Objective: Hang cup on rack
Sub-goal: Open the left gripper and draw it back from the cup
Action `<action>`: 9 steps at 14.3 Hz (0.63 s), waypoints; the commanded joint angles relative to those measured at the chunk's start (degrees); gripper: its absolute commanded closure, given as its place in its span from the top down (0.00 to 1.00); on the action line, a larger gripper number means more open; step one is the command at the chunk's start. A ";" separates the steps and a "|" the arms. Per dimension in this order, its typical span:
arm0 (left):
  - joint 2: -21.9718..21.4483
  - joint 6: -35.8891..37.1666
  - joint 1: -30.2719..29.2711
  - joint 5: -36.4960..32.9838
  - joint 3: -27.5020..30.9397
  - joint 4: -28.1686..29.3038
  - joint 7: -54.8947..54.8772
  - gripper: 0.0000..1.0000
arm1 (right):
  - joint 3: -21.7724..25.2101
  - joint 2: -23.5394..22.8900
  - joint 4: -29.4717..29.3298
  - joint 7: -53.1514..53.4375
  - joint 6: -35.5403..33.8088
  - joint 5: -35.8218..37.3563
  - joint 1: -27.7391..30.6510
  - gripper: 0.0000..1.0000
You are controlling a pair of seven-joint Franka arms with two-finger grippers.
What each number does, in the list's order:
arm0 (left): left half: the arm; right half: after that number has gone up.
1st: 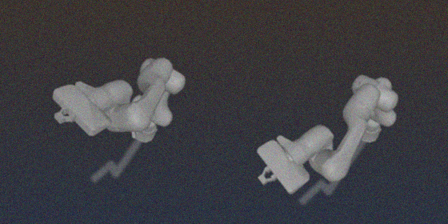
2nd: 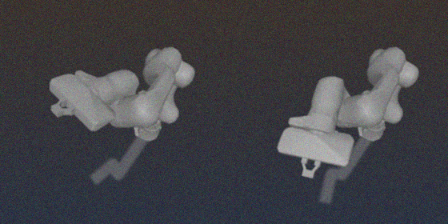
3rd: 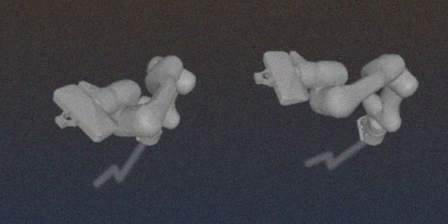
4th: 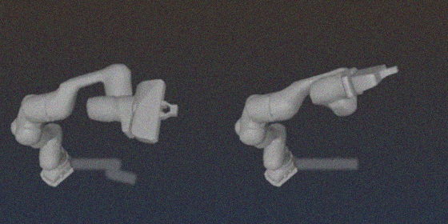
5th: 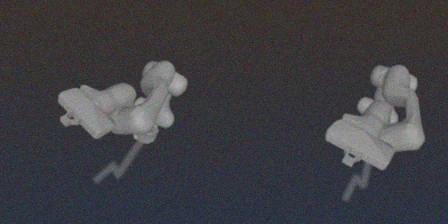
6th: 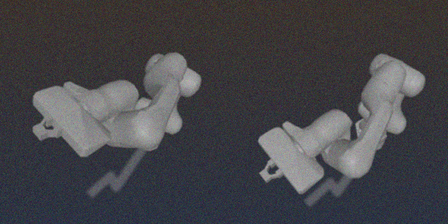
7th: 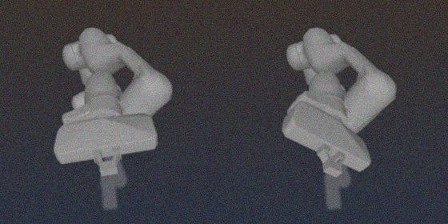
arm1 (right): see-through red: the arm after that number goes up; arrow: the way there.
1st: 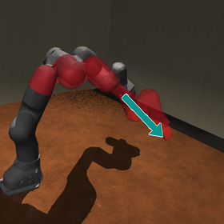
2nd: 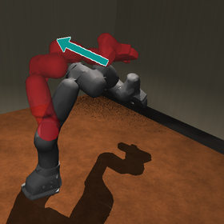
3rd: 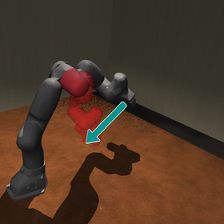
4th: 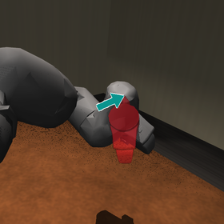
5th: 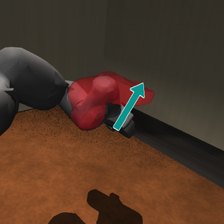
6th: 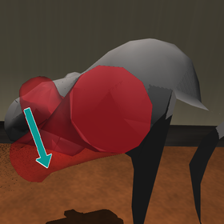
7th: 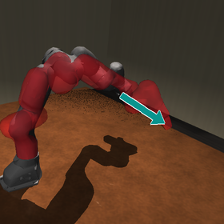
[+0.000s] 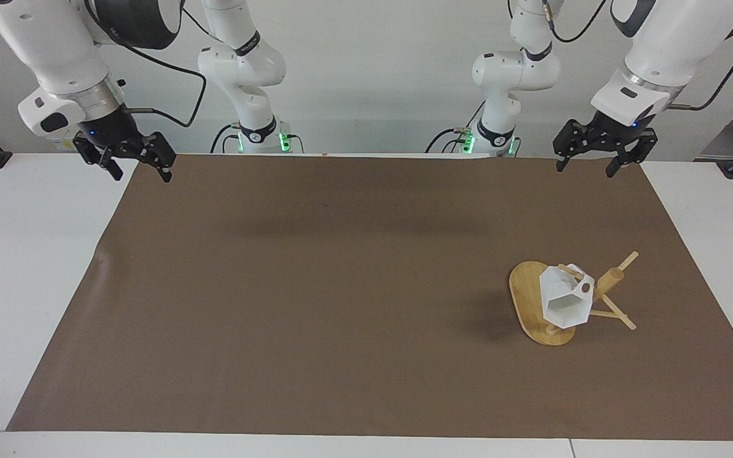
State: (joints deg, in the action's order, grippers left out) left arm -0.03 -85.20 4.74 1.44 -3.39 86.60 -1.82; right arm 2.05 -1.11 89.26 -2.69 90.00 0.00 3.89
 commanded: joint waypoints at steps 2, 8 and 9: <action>-1.29 2.32 -0.34 -0.91 -0.30 0.24 3.05 1.00 | -0.20 0.76 0.74 0.94 0.00 -1.06 0.16 1.00; -2.70 2.76 -1.22 -0.91 -0.12 2.00 2.17 1.00 | -0.20 0.76 0.74 0.94 0.00 -1.06 0.16 1.00; -2.78 2.68 -1.14 -0.91 -0.12 2.08 2.17 1.00 | -0.20 0.76 0.74 0.94 0.00 -1.06 0.16 1.00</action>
State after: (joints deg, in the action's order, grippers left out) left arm -1.26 -82.94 3.92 1.43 -3.21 87.00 0.30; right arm 2.05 -1.11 89.26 -2.70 90.00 0.00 3.89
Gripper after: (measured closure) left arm 0.000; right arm 0.000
